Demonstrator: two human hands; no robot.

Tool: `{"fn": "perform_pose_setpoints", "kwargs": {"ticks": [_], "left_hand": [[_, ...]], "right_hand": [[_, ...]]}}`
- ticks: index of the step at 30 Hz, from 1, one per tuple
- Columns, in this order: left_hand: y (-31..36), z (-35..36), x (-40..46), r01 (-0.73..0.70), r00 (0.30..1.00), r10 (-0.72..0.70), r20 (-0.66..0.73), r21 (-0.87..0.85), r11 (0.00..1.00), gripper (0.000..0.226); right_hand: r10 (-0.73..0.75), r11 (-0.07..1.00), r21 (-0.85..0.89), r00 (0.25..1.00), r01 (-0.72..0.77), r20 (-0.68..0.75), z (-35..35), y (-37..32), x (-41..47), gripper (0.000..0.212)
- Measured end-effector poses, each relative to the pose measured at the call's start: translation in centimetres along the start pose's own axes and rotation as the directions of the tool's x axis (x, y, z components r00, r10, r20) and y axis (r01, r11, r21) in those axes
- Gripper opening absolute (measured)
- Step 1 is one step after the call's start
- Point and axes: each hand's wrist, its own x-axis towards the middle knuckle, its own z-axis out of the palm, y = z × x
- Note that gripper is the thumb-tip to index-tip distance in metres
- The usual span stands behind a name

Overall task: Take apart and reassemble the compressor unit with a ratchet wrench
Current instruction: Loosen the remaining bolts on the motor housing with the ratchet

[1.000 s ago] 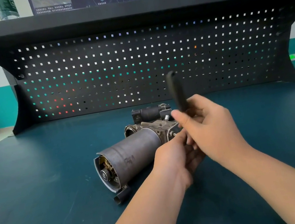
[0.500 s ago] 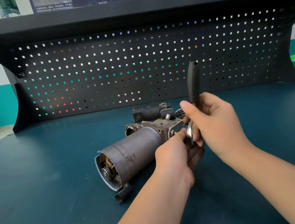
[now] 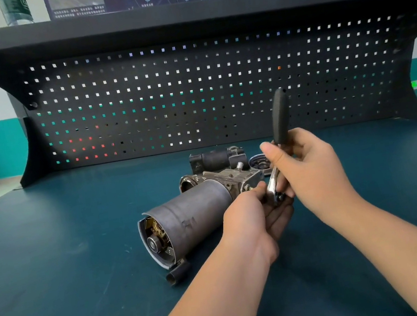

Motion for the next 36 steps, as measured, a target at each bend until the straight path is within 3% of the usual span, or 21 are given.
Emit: {"fn": "perform_pose_setpoints", "kwargs": {"ticks": [3, 6, 9, 11, 13, 16, 19, 22, 24, 27, 29, 30, 32, 34, 36], "left_hand": [[-0.1, 0.1, 0.2, 0.013, 1.0, -0.013, 0.008, 0.002, 1.0, 0.019], [-0.2, 0.2, 0.4, 0.017, 1.0, -0.017, 0.001, 0.032, 0.999, 0.019], [-0.3, 0.0, 0.7, 0.014, 1.0, -0.013, -0.023, 0.061, 0.998, 0.024], [-0.3, 0.0, 0.8, 0.017, 1.0, -0.016, -0.026, 0.063, 0.998, 0.024], [-0.3, 0.1, 0.7, 0.014, 1.0, -0.014, -0.02, 0.047, 0.999, 0.02], [-0.2, 0.1, 0.5, -0.011, 1.0, 0.011, -0.002, 0.002, 1.0, 0.015], [0.0, 0.1, 0.3, -0.012, 1.0, 0.012, 0.018, -0.034, 0.999, 0.014], [0.2, 0.1, 0.2, -0.007, 1.0, 0.008, 0.026, -0.035, 0.999, 0.014], [0.2, 0.2, 0.2, 0.002, 1.0, -0.002, 0.027, -0.016, 1.0, 0.013], [0.2, 0.2, 0.3, 0.021, 0.999, -0.022, 0.034, 0.026, 0.999, 0.012], [0.1, 0.2, 0.3, 0.028, 0.999, -0.029, 0.026, 0.056, 0.998, 0.013], [0.1, 0.1, 0.3, 0.027, 0.999, -0.028, 0.021, 0.065, 0.998, 0.014], [0.1, 0.0, 0.4, 0.021, 1.0, -0.022, 0.014, 0.065, 0.998, 0.016], [0.1, 0.0, 0.4, 0.01, 1.0, -0.011, 0.021, 0.044, 0.999, 0.016], [0.3, 0.1, 0.3, 0.011, 0.999, -0.012, 0.043, 0.019, 1.0, 0.019]], "right_hand": [[0.329, 0.912, 0.283, 0.942, -0.298, -0.067, -0.1, 1.2, 0.8, 0.016], [0.7, 0.571, 0.575, 0.713, -0.586, 0.032, 0.0, 2.7, 0.9, 0.021], [0.774, 0.43, 0.628, 0.623, -0.648, 0.114, 0.3, 3.5, 0.7, 0.025], [0.744, 0.469, 0.635, 0.662, -0.613, 0.089, 0.5, 3.2, 0.8, 0.022], [0.613, 0.639, 0.59, 0.79, -0.493, -0.004, 0.4, 2.8, 1.0, 0.018], [0.186, 0.95, 0.269, 0.98, -0.16, -0.073, 0.2, 1.6, 0.6, 0.014], [-0.089, 0.993, 0.078, 0.996, 0.088, 0.016, 0.3, 0.5, -0.2, 0.009], [-0.004, 0.993, 0.119, 1.0, 0.006, -0.014, 0.4, 0.6, 0.0, 0.007], [0.247, 0.929, 0.3, 0.967, -0.216, -0.069, 0.4, 1.4, 0.8, 0.013], [0.649, 0.602, 0.607, 0.761, -0.519, 0.006, 0.5, 2.9, 1.0, 0.018], [0.75, 0.445, 0.686, 0.658, -0.577, 0.067, 0.8, 3.5, 0.7, 0.02], [0.758, 0.426, 0.696, 0.648, -0.577, 0.073, 0.9, 3.5, 0.6, 0.021], [0.702, 0.498, 0.692, 0.712, -0.523, 0.033, 1.0, 3.2, 0.6, 0.021], [0.524, 0.692, 0.608, 0.85, -0.389, -0.053, 0.8, 2.4, 0.5, 0.02], [0.253, 0.912, 0.357, 0.962, -0.203, -0.099, 0.5, 1.5, 0.2, 0.015]]}}
